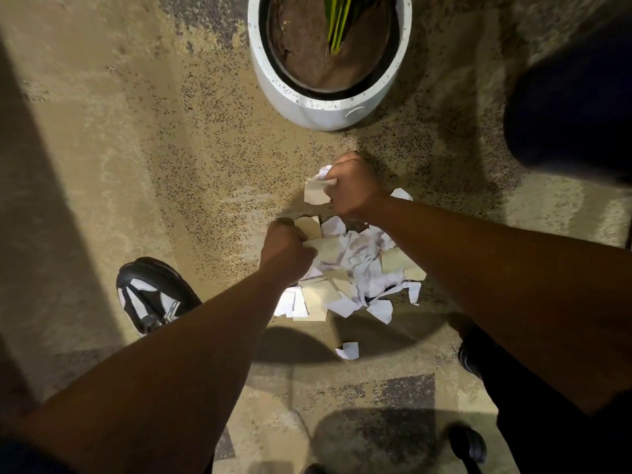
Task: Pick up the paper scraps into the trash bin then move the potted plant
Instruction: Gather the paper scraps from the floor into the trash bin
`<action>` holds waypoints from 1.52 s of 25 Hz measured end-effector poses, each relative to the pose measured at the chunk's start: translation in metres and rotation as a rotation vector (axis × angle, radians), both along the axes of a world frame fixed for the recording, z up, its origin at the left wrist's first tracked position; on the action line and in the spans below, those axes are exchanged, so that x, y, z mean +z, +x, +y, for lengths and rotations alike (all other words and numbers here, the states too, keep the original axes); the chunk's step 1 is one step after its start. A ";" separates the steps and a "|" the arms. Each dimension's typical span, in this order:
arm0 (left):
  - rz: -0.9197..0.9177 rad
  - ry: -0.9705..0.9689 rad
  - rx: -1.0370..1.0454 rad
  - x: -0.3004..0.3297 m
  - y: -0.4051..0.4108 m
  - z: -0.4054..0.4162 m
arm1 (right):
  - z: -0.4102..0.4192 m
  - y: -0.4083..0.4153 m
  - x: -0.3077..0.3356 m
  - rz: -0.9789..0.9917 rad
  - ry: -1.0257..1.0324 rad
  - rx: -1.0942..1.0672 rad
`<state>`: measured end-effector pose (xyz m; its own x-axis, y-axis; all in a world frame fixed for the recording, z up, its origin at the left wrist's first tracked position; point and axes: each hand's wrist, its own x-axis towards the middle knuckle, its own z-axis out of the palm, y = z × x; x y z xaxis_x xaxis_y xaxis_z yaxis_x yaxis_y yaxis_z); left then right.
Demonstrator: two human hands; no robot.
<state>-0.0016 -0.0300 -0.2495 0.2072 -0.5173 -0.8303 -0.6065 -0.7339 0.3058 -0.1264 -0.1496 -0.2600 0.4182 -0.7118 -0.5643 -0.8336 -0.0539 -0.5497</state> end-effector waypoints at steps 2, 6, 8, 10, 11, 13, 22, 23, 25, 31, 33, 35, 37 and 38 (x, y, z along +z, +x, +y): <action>0.008 0.039 0.020 0.004 0.002 -0.004 | -0.002 -0.002 0.002 0.049 0.157 -0.198; 0.035 0.094 0.095 0.010 0.011 -0.002 | -0.002 -0.009 0.015 -0.094 0.332 -0.675; 0.075 0.089 0.173 0.012 0.017 -0.001 | -0.004 -0.018 0.019 -0.081 0.335 -0.759; 0.160 0.071 0.326 0.015 0.028 -0.003 | -0.007 -0.028 0.020 -0.060 0.381 -0.797; 0.217 0.075 0.418 0.016 0.034 -0.006 | -0.007 -0.034 0.020 -0.047 0.425 -0.775; 0.302 0.106 0.539 0.018 0.042 -0.011 | -0.005 -0.040 0.022 0.014 0.502 -0.612; 0.072 -0.107 0.041 0.009 -0.009 -0.025 | 0.012 -0.026 0.002 0.274 0.191 0.062; 0.059 -0.114 0.051 0.009 -0.013 -0.026 | 0.015 -0.025 0.000 0.296 0.169 0.076; 0.046 -0.133 0.083 0.011 -0.016 -0.028 | 0.020 -0.026 -0.001 0.302 0.128 0.070; 0.006 -0.143 -0.073 0.009 -0.013 -0.032 | 0.024 -0.037 -0.012 0.240 0.168 -0.053; -0.016 -0.148 -0.219 0.006 -0.008 -0.032 | 0.023 -0.038 -0.009 0.237 0.185 -0.134; 0.003 -0.148 -0.281 0.006 -0.005 -0.032 | 0.022 -0.040 -0.001 0.218 0.185 -0.250; 0.005 -0.104 -0.225 0.009 -0.007 -0.033 | 0.021 -0.043 0.009 0.204 0.208 -0.331; -0.014 -0.070 -0.206 0.012 -0.009 -0.034 | 0.021 -0.044 0.016 0.196 0.212 -0.359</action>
<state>-0.0101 -0.0638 -0.2379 0.1026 -0.6063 -0.7886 -0.7463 -0.5711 0.3420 -0.1704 -0.1282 -0.2438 0.0375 -0.6521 -0.7572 -0.8684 0.3537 -0.3476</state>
